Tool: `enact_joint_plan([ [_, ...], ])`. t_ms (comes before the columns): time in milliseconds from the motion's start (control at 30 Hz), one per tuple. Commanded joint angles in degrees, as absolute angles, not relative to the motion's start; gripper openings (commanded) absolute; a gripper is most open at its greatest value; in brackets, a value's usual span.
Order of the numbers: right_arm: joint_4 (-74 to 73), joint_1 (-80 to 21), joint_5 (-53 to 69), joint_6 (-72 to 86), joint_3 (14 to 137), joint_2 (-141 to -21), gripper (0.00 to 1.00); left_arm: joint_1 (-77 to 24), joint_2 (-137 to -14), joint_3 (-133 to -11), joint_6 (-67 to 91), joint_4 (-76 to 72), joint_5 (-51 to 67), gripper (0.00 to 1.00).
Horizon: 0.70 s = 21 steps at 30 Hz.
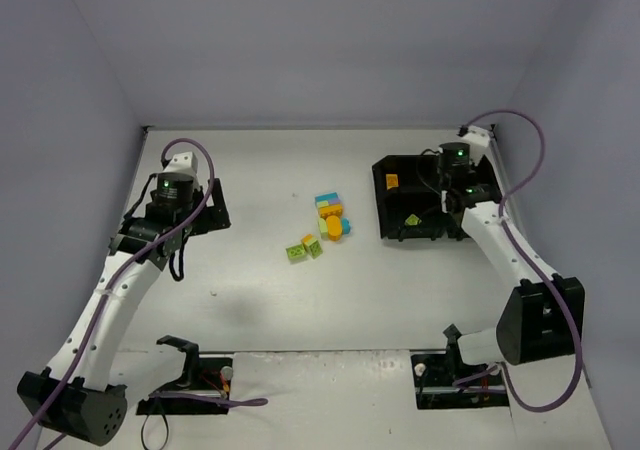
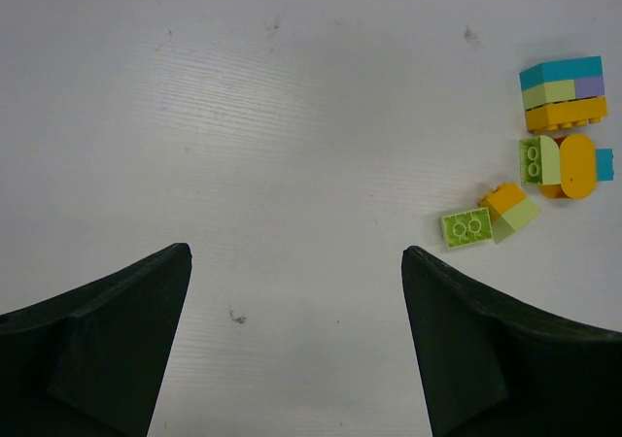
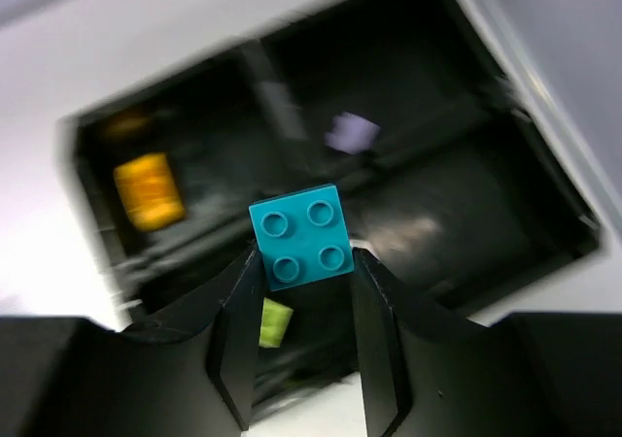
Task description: Sort the legos into containers by color
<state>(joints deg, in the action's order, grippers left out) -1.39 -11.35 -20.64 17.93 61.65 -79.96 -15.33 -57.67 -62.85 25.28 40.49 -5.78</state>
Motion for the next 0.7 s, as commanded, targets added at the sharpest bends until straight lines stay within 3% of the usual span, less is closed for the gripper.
enact_joint_plan([
  [0, -5.8, -3.8, -24.7, 25.6, 58.0, -77.7, 0.04, -16.3, -58.6, -66.5, 24.1, 35.9, -5.1, 0.82],
  [233, -5.9, 3.2, -21.9, 28.6, 58.1, -84.2, 0.08, -17.7, -59.3, -67.0, 23.9, 35.6, -5.0, 0.82],
  [367, -5.9, 3.4, -21.4, 28.7, 59.4, -87.0, 0.41, -17.8, -58.7, -66.4, 24.0, 36.1, -4.9, 0.82],
  [467, -5.8, 3.3, -20.2, 28.1, 60.6, -86.8, 0.53, -17.8, -58.1, -65.9, 24.1, 36.5, -4.8, 0.82],
  [667, -4.0, -3.4, -18.9, 22.2, 62.7, -83.0, 0.61, -17.8, -57.7, -65.2, 24.5, 36.6, -4.6, 0.82],
])
